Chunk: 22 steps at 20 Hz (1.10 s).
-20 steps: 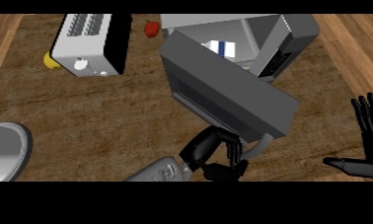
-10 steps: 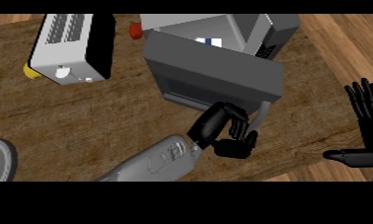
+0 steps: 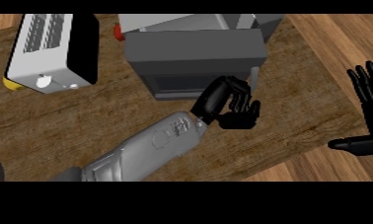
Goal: Pick up the milk, place it into the microwave and close the microwave
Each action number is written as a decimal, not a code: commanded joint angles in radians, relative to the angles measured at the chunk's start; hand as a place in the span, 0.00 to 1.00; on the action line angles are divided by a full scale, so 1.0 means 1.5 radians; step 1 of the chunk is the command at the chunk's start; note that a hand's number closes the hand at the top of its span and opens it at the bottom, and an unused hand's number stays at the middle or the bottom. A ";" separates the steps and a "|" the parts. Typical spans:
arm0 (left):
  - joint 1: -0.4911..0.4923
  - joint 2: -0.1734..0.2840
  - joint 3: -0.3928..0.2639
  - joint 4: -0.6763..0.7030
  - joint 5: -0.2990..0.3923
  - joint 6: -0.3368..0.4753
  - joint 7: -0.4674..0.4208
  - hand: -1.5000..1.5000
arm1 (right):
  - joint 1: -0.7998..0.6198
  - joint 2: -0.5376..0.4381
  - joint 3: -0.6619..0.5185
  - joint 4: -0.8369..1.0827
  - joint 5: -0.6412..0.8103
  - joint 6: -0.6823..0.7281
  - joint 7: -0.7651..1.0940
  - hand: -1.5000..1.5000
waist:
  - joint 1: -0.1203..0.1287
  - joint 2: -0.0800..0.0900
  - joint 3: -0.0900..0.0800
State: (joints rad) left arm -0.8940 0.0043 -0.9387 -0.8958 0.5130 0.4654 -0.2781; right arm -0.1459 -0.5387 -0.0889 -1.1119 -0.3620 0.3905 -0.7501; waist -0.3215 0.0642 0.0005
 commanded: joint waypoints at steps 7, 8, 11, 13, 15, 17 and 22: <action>-0.105 -0.002 0.030 0.059 0.050 0.026 0.005 1.00 | -0.043 -0.021 0.013 -0.031 -0.041 0.071 0.017 0.00 | -0.040 0.012 0.003; -0.112 -0.002 0.028 0.062 0.054 0.023 0.003 1.00 | -0.050 -0.018 0.016 -0.030 -0.042 0.070 0.022 0.00 | -0.040 0.017 0.003; -0.129 -0.002 0.035 0.079 0.066 0.027 0.004 1.00 | -0.057 -0.024 0.027 -0.043 -0.047 0.087 0.030 0.00 | -0.053 0.022 0.004; -0.137 -0.002 0.037 0.093 0.071 0.038 0.003 1.00 | -0.063 -0.025 0.033 -0.053 -0.060 0.105 0.035 0.00 | -0.056 0.020 0.004; -0.144 -0.002 0.039 0.098 0.081 0.035 -0.001 1.00 | -0.071 -0.026 0.045 -0.064 -0.067 0.121 0.048 0.00 | -0.058 0.023 0.003; -0.155 -0.002 0.042 0.111 0.086 0.041 0.001 1.00 | -0.079 -0.023 0.052 -0.067 -0.077 0.127 0.059 0.00 | -0.060 0.027 0.005; -0.167 -0.002 0.038 0.117 0.098 0.049 -0.001 1.00 | -0.097 -0.047 0.076 -0.097 -0.067 0.145 0.083 0.00 | -0.065 0.024 0.004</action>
State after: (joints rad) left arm -1.0628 0.0354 -0.8891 -0.7337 0.6540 0.5470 -0.2723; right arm -0.2684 -0.5919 0.0018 -1.2387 -0.4663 0.5290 -0.5977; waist -0.4076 0.1010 0.0050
